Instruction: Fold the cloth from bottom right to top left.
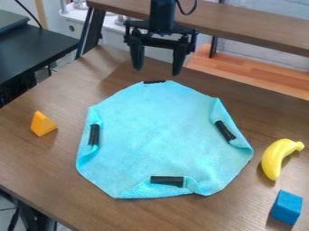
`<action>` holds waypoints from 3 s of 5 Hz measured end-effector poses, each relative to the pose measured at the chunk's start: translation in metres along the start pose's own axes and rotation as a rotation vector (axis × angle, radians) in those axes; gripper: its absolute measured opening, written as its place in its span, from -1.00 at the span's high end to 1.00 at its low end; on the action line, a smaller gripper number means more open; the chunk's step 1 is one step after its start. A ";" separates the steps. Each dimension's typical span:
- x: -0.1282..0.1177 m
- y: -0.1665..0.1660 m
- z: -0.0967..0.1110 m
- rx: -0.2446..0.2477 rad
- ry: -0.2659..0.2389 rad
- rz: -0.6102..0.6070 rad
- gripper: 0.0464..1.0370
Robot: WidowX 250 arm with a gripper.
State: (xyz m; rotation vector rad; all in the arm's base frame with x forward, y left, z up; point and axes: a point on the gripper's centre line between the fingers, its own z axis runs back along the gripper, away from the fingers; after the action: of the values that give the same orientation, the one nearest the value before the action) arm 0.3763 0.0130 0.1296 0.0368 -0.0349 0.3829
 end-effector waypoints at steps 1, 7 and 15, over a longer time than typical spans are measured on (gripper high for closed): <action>-0.003 0.000 -0.019 0.009 0.034 -0.017 -0.93; -0.078 -0.058 -0.091 -0.082 -0.248 -1.147 -0.93; -0.124 -0.044 -0.124 0.002 -0.050 -1.151 0.95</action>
State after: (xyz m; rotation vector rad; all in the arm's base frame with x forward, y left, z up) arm 0.2810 -0.0690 -0.0003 0.0618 -0.0564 -0.7687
